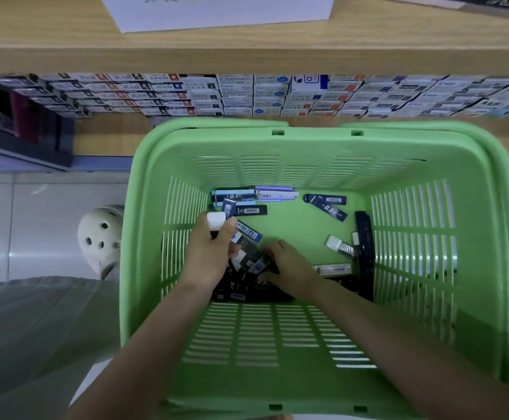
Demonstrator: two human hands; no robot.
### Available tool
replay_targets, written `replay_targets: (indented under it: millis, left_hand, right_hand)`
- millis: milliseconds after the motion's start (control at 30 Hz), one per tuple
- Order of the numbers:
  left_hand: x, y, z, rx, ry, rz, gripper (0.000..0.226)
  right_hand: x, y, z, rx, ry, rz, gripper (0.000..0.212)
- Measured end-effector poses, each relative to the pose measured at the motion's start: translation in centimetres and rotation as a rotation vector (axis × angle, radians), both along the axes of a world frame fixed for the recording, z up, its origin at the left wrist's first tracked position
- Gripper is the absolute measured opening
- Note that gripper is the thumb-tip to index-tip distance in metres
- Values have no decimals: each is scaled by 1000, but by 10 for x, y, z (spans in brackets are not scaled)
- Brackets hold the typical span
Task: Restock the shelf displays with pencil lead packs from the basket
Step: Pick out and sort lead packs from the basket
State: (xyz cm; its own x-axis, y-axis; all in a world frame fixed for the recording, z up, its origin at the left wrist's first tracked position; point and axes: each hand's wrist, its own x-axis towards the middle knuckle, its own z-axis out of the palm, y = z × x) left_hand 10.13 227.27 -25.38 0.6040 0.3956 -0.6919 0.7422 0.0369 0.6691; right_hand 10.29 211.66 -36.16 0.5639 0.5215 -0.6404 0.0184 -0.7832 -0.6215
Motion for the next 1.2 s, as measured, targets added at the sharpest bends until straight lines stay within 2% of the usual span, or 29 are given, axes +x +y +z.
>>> replay_targets:
  millis: [200, 400, 700, 867, 1067, 1200]
  left_hand:
    - [-5, -3, 0, 6, 10, 27, 11]
    - [-9, -4, 4, 7, 24, 27, 8]
    - [-9, -2, 9, 3, 44, 36, 9]
    - [-11, -3, 14, 88, 60, -33, 19]
    - [-21, -1, 19, 72, 89, -53, 25]
    - [-31, -5, 25, 13, 145, -3, 20]
  right_hand:
    - [-5, 11, -2, -99, 89, -12, 57]
    - [-5, 16, -5, -155, 35, -6, 54]
    - [-6, 17, 3, -107, 57, 147, 46]
    - [-1, 6, 13, -5, 42, 276, 49]
    - [12, -4, 36, 63, 74, 106, 19]
    - [24, -10, 58, 159, 80, -178, 22]
